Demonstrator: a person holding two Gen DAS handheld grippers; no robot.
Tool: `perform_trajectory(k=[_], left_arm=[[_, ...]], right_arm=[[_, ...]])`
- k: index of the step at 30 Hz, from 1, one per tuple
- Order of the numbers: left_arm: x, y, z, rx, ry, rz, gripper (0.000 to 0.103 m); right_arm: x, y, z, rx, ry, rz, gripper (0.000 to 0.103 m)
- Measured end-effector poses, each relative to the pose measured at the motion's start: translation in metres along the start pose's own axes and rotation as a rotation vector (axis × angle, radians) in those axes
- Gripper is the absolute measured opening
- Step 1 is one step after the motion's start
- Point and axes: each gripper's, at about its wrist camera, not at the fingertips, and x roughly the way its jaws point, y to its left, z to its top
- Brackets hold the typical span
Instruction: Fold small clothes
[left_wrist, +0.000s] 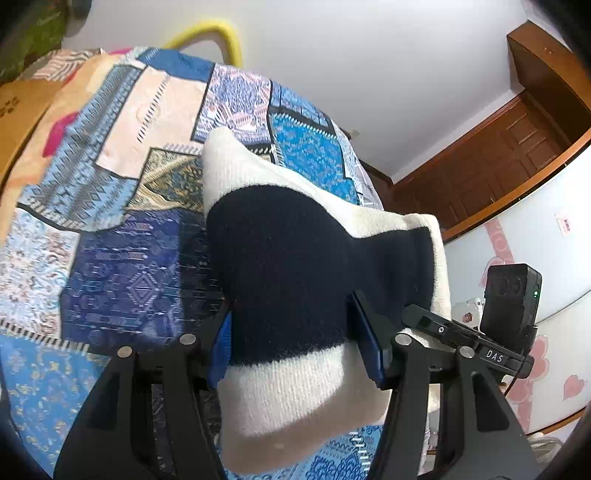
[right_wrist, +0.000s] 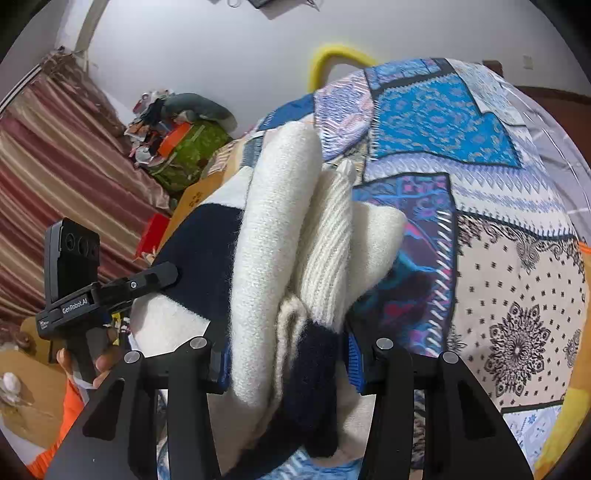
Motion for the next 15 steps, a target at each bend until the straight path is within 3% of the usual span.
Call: perform_trajectory(k=[8,15], left_arm=[[-0.032,0.025,-0.013,-0.020,-0.030,0.023,0.058],[-0.019,0.063,-0.026,-0.107,0.012,0.034,0.058]], right_arm=[[0.018,0.029,-0.005,-0.032,0.017,0.028,0.043],[0.054,0.032,-0.013,-0.020,0.077,0.023,0.043]])
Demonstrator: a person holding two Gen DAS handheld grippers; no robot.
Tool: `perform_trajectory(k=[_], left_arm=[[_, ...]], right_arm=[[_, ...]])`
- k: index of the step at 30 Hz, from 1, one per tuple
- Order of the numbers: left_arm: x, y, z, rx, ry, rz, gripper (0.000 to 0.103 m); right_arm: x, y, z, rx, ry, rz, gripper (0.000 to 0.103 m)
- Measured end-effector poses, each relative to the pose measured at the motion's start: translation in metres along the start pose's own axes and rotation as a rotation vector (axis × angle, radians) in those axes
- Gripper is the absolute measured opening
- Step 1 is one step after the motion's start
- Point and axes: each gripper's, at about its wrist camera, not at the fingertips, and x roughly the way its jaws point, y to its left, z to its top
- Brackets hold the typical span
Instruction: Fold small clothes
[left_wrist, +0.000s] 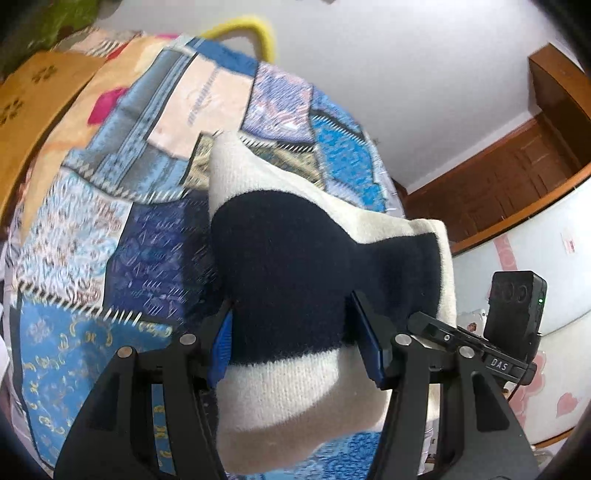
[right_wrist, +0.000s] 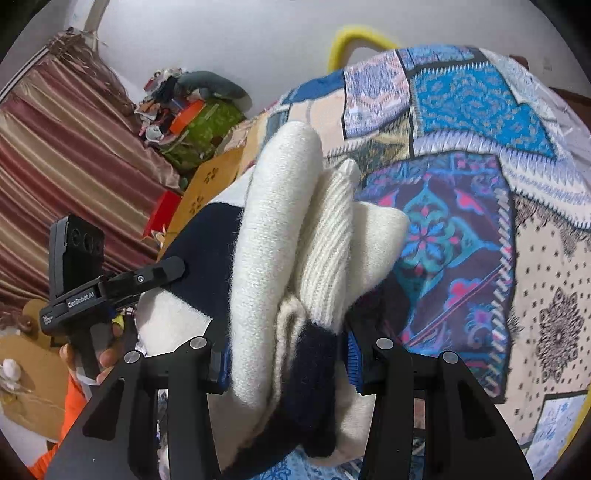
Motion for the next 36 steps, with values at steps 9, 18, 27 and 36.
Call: perform_trajectory(k=[9,18,27,36], left_arm=[[0.035,0.028,-0.008,-0.031,0.045,0.014,0.058],[0.035,0.038,-0.014,-0.052,0.059,-0.011,0.061],[0.005,0.016,-0.025,0.073,0.018,0.107,0.061],[-0.055,-0.048,-0.040,0.291,-0.167,0.214,0.061]], right_arm=[[0.022,-0.028,-0.008,0.055,0.059,-0.029,0.045],[0.012,-0.035,-0.020,0.067,0.053,-0.049,0.051],[-0.023,-0.011,-0.020,-0.044,-0.054,-0.211,0.051],[-0.083,0.043,-0.023,-0.171,-0.248,-0.226,0.051]])
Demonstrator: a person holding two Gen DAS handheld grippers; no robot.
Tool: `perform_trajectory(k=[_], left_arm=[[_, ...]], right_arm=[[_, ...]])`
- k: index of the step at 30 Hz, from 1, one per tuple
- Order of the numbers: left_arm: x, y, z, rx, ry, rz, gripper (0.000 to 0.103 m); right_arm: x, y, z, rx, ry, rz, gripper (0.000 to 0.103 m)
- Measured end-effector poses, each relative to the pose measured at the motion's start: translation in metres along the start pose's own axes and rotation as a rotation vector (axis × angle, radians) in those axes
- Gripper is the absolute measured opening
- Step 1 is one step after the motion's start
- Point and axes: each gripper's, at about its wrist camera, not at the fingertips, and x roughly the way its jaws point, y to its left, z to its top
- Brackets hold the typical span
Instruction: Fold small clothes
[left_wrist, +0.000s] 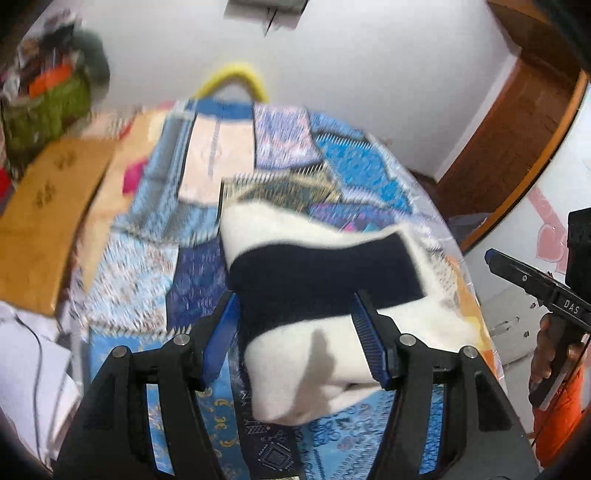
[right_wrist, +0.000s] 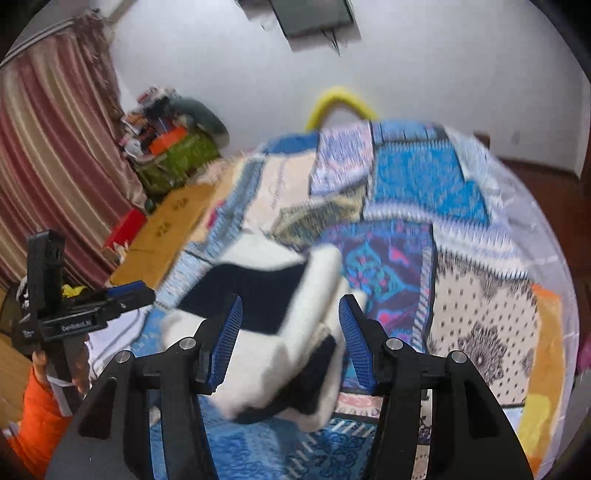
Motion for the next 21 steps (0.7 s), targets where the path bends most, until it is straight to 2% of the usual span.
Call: perform_trajectory(k=[4,9,15,21], left_arm=[[-0.045,-0.029,0.008,0.069,-0.137,0.010,0.061],[-0.103,-0.057,0.009,0.108,-0.306,0.003,0.061],[-0.159,-0.087,-0.005,0.155,-0.475,-0.001,0.061],[-0.198,-0.109,-0.031,0.196,-0.625,0.024,0.061]], right_arm=[[-0.034,0.027,0.005,-0.049,-0.118,0.016,0.051],[-0.082,0.059,0.004,-0.101,-0.278,0.039,0.051],[-0.124,0.087,-0.007,-0.155,-0.410,0.044,0.051],[-0.154,0.110,-0.025,-0.206,-0.531,-0.001,0.051]])
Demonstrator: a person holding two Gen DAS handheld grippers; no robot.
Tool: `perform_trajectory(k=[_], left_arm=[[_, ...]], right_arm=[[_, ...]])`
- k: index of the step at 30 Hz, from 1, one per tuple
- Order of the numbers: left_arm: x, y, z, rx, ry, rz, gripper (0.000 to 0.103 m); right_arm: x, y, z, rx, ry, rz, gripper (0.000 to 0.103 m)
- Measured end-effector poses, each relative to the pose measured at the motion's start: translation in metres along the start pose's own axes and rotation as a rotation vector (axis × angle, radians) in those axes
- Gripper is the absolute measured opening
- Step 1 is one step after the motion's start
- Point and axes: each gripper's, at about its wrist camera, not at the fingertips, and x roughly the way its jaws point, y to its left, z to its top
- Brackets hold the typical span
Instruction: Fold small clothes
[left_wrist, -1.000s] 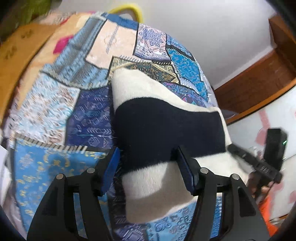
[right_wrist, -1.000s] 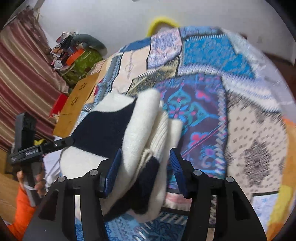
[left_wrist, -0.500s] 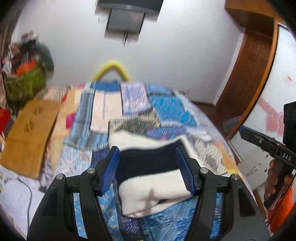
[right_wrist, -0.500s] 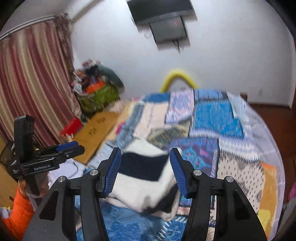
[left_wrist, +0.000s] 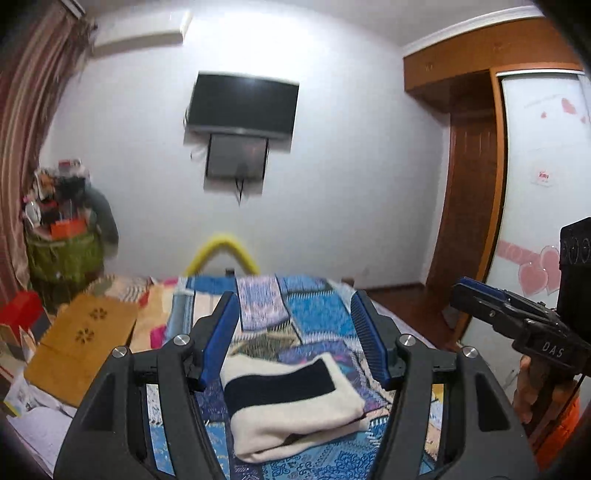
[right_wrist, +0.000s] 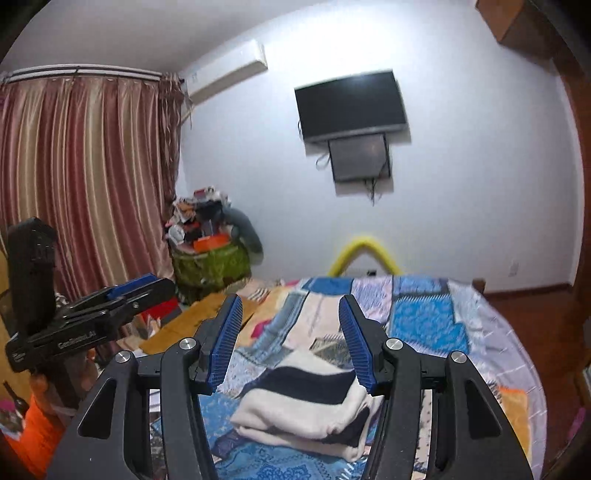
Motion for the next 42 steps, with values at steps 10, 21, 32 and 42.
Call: perform_trajectory(k=[10,21,32,42], left_arm=[[-0.033,-0.013,-0.010,-0.007,-0.081,0.034,0.087],[-0.038,-0.023,-0.022,0.001,-0.075,0.063,0.103],[-0.034,-0.027,-0.026,0.008,-0.049,0.064,0.103],[-0.031,-0.027,-0.028,0.004,-0.039,0.063,0.103]], right_arm=[[-0.013,0.008,-0.006,-0.035,-0.040,-0.101,0.074],[-0.020,0.005,-0.013,-0.026,-0.049,-0.175,0.103],[-0.025,0.007,-0.023,-0.041,-0.033,-0.183,0.103],[-0.029,0.006,-0.021,-0.037,-0.037,-0.183,0.103]])
